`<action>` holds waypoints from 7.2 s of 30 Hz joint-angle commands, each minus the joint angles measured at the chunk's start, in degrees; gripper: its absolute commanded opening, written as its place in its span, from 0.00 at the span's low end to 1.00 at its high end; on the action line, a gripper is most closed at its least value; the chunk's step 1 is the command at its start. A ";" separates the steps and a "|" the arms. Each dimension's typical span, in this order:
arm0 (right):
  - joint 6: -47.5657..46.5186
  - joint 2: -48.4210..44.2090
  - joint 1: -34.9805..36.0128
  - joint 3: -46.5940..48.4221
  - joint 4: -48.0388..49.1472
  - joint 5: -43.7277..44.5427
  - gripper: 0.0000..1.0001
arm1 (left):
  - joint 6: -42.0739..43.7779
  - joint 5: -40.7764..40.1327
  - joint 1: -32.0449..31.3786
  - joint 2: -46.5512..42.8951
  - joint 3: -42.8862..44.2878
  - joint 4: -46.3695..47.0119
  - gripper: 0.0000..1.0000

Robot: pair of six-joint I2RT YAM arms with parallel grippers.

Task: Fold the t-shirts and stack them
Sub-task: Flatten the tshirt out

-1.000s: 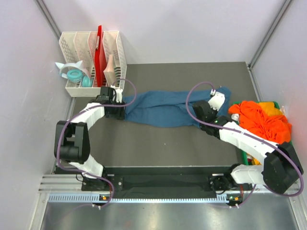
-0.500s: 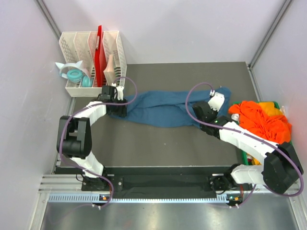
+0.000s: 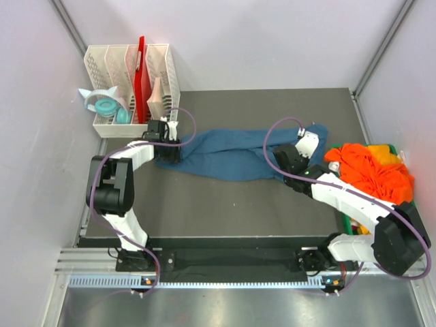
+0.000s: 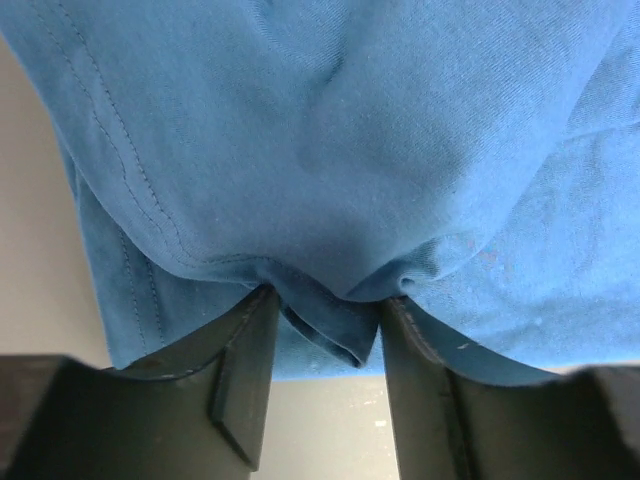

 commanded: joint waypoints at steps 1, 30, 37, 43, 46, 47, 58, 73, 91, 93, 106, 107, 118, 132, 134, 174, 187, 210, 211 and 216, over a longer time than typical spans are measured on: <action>-0.75 0.56 0.75 1.92 0.40 0.71 0.00 | 0.08 -0.47 -0.07 -0.32 1.20 3.50 0.48; -18.48 -11.64 -7.06 19.91 -8.12 3.88 0.00 | 3.34 -10.58 3.62 -30.12 13.57 -17.48 0.00; -29.48 -12.36 -9.09 36.71 -9.00 6.69 0.00 | 3.60 -11.01 5.65 -33.37 23.69 -21.45 0.00; -30.46 -10.86 -9.09 41.74 -10.49 4.23 0.00 | 2.99 -9.88 5.56 -33.29 25.20 -23.30 0.00; -28.61 -12.09 -9.01 36.83 -10.67 3.27 0.00 | 2.19 -6.82 5.56 -33.11 20.46 -23.13 0.00; -28.00 -13.22 -9.09 35.25 -10.41 3.00 0.00 | 2.11 -6.36 5.56 -33.55 16.88 -21.73 0.00; -22.90 -16.67 -9.09 20.56 -10.49 1.59 0.00 | 4.30 -0.64 5.47 -33.04 1.20 -14.61 0.00; -23.25 -3.57 -9.36 19.76 -1.44 3.70 0.00 | -0.97 -1.43 5.21 3.07 20.08 0.78 0.00; -21.84 2.50 -9.27 19.50 3.04 -0.08 0.00 | 0.52 -0.47 4.50 -7.80 6.84 -0.98 0.57; -21.75 2.59 -9.18 19.24 3.04 -0.34 0.00 | 0.52 0.23 4.50 -7.10 5.60 -1.15 0.50; -22.55 1.53 -9.27 18.45 2.16 0.01 0.00 | -0.27 -2.75 4.50 0.28 5.50 0.96 0.46; -22.28 1.53 -9.27 18.36 2.25 0.01 0.00 | -0.36 -2.75 4.50 0.81 5.76 0.78 0.46; -20.97 1.53 -9.27 17.04 2.08 -0.52 0.00 | -0.97 -3.54 4.50 4.24 7.61 2.80 0.46; -20.52 1.44 -9.18 15.90 1.99 -1.04 0.00 | -2.55 -2.58 4.50 4.95 9.19 3.95 0.46; -20.52 1.53 -9.18 15.72 2.08 -1.13 0.00 | -2.55 -3.01 4.50 5.65 9.89 3.86 0.46; -20.43 1.97 -8.83 15.37 1.46 -0.96 0.00 | -5.10 -1.17 3.98 6.19 12.80 2.89 0.50; -19.91 2.32 -8.57 15.37 1.81 -1.57 0.00 | -3.70 -2.23 3.98 6.53 9.19 3.86 0.49; -28.86 -2.50 -9.53 25.81 -0.99 2.73 0.00 | -0.37 -2.58 4.50 -15.07 19.81 -9.31 0.00; -31.13 -3.82 -9.71 29.13 -1.52 2.91 0.00 | -0.01 -2.84 4.50 -16.92 20.79 -9.93 0.00; -35.37 -7.34 -9.97 38.64 -4.25 4.49 0.00 | 2.10 -3.19 4.50 -24.84 30.35 -18.28 0.00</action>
